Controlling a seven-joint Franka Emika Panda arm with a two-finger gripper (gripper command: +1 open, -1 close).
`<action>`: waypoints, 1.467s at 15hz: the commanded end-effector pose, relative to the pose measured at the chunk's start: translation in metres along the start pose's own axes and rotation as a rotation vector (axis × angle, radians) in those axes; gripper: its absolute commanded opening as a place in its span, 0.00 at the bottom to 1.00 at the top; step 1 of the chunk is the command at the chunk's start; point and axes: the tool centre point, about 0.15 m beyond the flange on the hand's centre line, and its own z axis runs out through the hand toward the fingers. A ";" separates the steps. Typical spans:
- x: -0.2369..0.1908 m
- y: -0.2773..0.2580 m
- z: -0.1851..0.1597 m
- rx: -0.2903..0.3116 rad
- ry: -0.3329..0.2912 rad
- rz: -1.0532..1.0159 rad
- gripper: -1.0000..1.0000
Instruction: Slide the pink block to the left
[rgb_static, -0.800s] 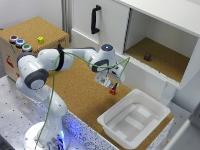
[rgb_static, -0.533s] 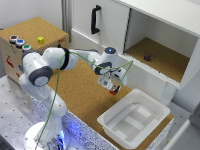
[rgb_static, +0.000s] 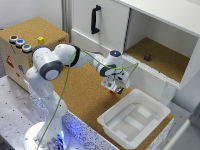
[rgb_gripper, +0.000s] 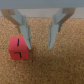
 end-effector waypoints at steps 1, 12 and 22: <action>0.016 0.003 0.024 0.097 -0.019 -0.022 0.00; 0.003 -0.053 0.025 0.112 0.013 -0.120 0.00; 0.006 -0.097 0.022 0.143 0.015 -0.201 0.00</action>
